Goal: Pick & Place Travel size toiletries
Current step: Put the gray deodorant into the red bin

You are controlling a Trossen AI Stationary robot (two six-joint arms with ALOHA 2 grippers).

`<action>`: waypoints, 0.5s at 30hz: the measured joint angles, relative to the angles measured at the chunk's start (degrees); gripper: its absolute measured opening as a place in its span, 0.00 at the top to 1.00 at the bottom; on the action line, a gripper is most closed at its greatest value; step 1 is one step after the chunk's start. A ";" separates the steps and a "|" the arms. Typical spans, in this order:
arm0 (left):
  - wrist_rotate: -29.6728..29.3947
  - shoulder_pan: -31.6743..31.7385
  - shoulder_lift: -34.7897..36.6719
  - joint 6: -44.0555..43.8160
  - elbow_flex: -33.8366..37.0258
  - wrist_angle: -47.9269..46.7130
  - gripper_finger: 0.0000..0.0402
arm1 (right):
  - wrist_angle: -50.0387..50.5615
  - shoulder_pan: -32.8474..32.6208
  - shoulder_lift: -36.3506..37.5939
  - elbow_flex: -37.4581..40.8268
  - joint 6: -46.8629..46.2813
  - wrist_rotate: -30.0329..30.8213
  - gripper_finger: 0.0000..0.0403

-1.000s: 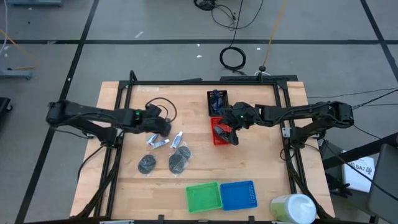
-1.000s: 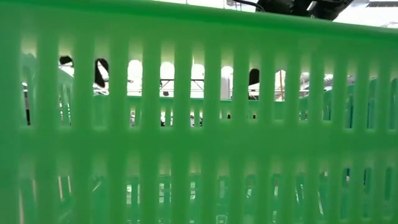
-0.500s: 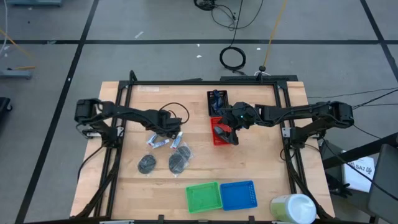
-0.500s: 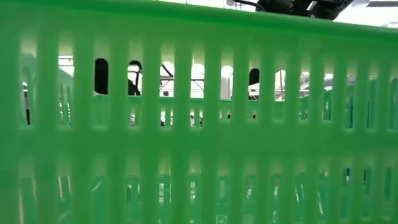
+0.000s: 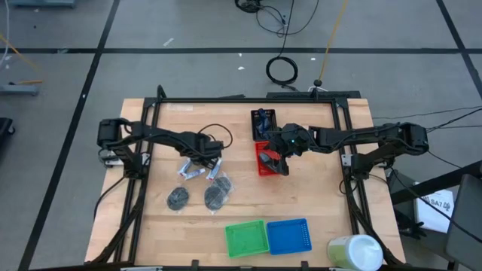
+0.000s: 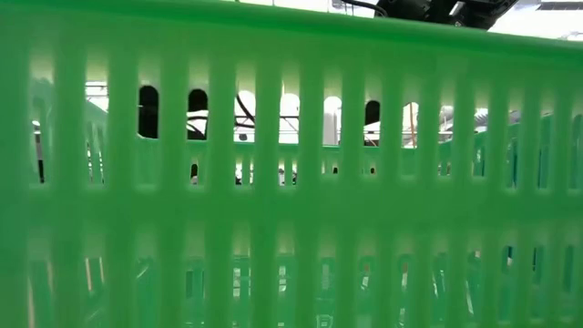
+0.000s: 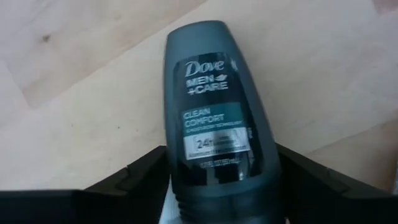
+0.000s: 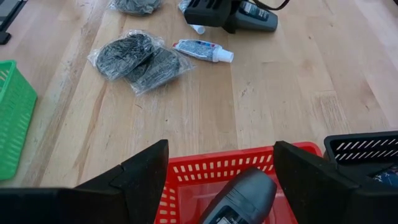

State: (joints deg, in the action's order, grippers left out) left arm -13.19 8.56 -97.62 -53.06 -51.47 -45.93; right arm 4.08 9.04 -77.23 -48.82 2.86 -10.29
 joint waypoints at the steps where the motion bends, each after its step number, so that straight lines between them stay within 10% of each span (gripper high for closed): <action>1: 0.01 0.00 -0.02 0.70 -0.20 -0.13 0.41 | 0.01 0.00 0.00 0.00 0.00 0.00 0.32; 15: -10.17 -3.67 10.48 18.86 -4.89 3.10 0.52 | 0.07 0.00 0.00 0.00 -0.01 0.17 0.32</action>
State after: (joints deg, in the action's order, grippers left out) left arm -23.36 4.89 -87.15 -34.20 -56.36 -42.82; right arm 4.14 9.04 -77.23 -48.82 2.85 -10.12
